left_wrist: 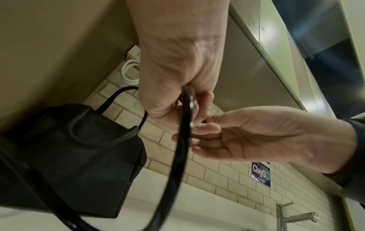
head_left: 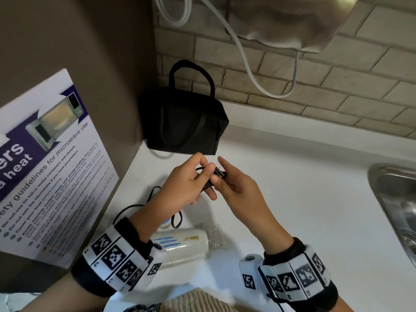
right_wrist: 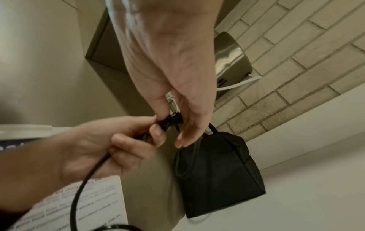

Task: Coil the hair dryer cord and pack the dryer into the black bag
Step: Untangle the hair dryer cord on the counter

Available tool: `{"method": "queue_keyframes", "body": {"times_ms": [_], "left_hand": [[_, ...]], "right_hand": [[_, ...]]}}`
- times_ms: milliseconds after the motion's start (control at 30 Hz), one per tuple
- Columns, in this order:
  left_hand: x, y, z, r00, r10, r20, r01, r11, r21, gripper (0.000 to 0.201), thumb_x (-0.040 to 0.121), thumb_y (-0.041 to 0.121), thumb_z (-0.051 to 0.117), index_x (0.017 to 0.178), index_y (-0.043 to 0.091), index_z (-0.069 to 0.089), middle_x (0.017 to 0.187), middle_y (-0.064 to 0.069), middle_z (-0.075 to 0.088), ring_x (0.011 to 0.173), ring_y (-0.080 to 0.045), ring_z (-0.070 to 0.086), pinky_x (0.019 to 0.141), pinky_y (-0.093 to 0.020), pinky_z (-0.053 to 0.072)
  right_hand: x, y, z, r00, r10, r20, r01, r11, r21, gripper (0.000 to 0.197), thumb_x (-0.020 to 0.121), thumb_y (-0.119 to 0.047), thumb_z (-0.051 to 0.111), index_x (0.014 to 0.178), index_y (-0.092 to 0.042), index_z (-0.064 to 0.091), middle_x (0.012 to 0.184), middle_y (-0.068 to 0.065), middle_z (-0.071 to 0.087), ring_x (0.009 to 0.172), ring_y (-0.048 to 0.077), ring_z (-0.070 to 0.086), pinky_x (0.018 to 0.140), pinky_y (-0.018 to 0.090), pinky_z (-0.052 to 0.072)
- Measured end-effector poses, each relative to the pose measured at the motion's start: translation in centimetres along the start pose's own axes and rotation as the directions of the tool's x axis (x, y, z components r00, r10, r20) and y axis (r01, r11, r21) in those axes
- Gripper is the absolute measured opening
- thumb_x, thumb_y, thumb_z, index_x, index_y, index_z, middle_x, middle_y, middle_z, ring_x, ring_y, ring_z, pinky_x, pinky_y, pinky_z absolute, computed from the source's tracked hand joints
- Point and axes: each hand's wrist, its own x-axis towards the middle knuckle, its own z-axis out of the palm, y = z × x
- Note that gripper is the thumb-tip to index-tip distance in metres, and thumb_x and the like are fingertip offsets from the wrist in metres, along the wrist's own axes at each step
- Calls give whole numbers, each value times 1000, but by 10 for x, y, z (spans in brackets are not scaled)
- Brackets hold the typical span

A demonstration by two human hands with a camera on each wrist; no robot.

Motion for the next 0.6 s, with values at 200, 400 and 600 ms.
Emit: {"method": "queue_keyframes", "body": {"times_ms": [200,400,600], "left_hand": [[-2,1,-1,1000,28,9,-28,998,52,18,99,37,41,99,19,44,72,-4,74,38,-11,42,43,-23,40],[0,-4,-4,998,65,-12,-64,994,86,17,101,35,36,98,21,44,76,0,74,48,-18,40,50,-32,39],[0,-6,-4,997,65,-49,-60,994,94,15,100,36,38,99,23,46,70,0,73,46,-14,37,53,-33,38]], "right_hand": [[-1,8,6,973,-114,-202,110,993,-33,21,92,-29,57,105,-15,49,93,-11,71,86,1,66,74,16,50],[4,10,6,932,-242,-269,177,953,-245,12,94,-25,55,101,-16,57,96,-4,68,91,9,64,82,27,52],[6,9,3,956,-238,-172,170,926,-337,32,96,-28,49,125,-15,52,102,-1,68,93,13,64,82,23,49]]}}
